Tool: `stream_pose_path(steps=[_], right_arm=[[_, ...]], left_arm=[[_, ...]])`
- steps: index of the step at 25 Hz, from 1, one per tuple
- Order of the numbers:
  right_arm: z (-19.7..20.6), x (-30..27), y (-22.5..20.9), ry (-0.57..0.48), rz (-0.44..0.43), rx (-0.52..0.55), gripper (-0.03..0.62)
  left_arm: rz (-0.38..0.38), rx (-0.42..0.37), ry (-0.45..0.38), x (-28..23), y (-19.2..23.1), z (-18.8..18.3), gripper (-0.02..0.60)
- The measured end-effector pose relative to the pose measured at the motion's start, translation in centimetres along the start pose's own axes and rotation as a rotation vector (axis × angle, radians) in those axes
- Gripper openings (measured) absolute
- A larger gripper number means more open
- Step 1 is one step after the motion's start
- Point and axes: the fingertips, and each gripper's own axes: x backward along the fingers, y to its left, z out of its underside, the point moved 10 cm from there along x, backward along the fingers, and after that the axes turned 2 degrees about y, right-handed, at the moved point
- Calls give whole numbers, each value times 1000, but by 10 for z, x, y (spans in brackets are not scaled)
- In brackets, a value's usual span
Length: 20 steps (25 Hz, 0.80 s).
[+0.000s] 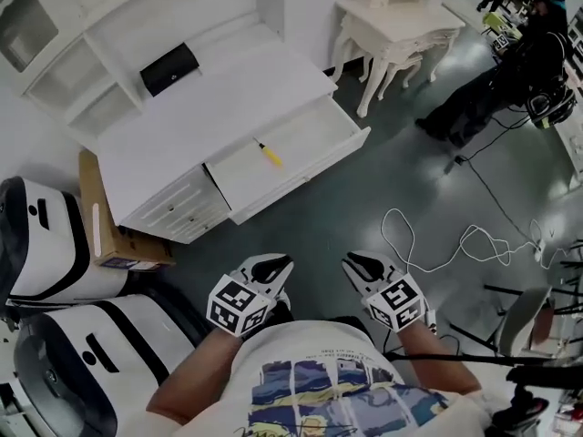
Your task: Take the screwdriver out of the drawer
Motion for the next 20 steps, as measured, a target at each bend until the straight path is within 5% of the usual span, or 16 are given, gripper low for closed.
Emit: stream_pose_path(steps=[4,8,13,20], right_arm=[[-28,-26,-8,15,41,-30,133],[-41,-40,-18,33,49,-46,133],[-50,-53,-74,49,46,-77,129],[-94,-94,-166,72,-97,12,127]], left_arm=[[20,7,9,-15,57,-23,17],[-6,140,0,-35,109,-29,70],[-117,370,-46,-77,169,-37,81],[-344,625,-23,-146,247,-44,107]])
